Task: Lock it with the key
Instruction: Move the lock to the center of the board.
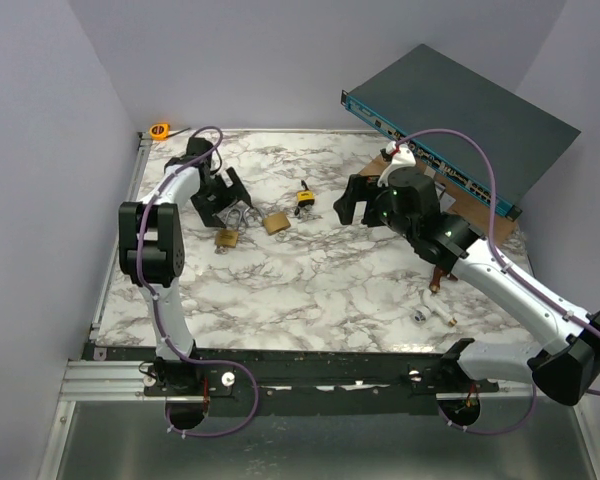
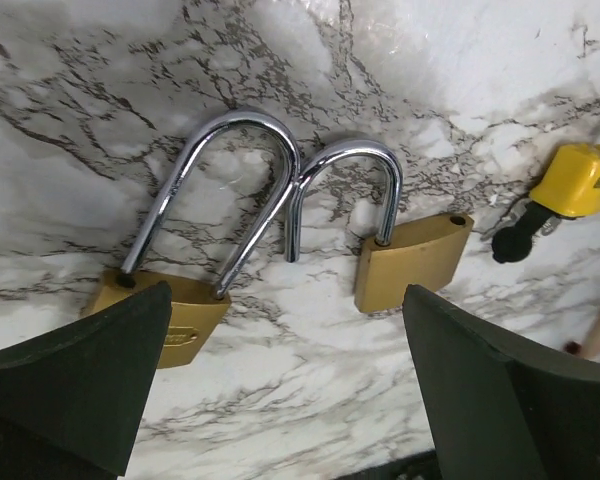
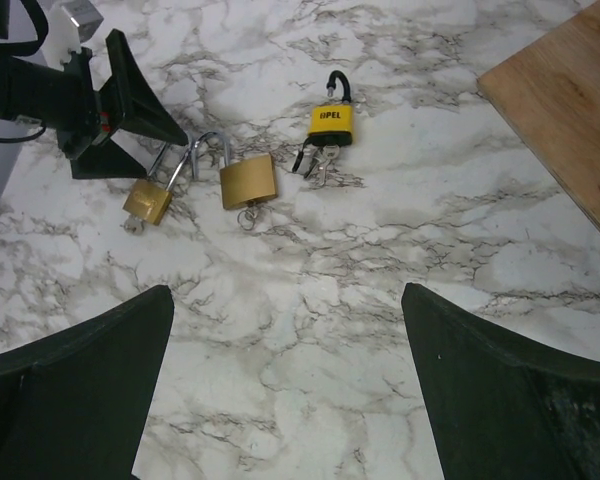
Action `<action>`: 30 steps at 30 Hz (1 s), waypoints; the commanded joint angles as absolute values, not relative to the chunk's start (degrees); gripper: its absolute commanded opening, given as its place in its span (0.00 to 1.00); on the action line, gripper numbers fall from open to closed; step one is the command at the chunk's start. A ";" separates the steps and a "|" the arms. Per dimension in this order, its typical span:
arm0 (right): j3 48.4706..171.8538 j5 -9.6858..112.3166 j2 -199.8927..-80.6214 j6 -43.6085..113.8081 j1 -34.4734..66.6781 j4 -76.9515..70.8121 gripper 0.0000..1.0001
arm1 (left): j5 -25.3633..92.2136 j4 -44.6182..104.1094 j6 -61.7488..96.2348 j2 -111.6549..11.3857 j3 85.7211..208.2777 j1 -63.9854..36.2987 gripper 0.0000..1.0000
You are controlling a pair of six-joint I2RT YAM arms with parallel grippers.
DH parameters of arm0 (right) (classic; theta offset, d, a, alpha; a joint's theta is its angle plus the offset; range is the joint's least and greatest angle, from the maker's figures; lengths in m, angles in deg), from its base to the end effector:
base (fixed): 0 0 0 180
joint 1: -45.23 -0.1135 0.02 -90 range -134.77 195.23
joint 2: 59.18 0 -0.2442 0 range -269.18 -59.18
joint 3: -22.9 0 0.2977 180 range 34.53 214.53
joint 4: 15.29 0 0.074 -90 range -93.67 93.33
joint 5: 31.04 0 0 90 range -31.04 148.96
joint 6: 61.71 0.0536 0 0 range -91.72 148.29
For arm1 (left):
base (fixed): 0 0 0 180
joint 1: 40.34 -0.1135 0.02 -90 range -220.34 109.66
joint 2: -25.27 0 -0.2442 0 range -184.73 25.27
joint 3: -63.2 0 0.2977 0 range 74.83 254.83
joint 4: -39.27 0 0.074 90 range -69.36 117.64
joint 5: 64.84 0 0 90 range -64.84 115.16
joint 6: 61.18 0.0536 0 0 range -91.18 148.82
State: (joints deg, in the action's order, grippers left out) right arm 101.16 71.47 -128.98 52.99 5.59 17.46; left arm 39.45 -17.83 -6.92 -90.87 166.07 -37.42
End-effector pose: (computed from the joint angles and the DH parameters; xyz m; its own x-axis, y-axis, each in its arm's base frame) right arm 0.2733 0.2113 0.3345 -0.4845 0.1284 -0.8653 -0.2953 0.9071 0.2999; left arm 0.4584 -0.0366 0.1458 -0.8407 -0.5239 -0.1369 -0.4422 0.8101 -0.3849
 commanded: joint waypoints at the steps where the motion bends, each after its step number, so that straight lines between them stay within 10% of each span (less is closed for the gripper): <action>1: 101.04 70.12 -128.87 52.19 5.69 17.60 1.00 | 54.80 -4.75 -17.64 -89.14 160.13 -39.00 0.98; 17: 101.60 70.65 -129.00 52.15 5.68 20.42 1.00 | 51.64 29.69 -57.86 -76.94 124.89 -40.63 0.99; 30: 99.66 67.79 -129.70 53.00 5.68 19.11 1.00 | 37.08 9.66 -34.38 -57.28 125.68 -37.02 0.98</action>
State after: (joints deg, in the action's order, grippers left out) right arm 100.68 69.85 -129.37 52.69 5.59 19.54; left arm 44.19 20.53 -49.41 -60.44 117.66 -37.45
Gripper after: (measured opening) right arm 0.998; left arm 0.984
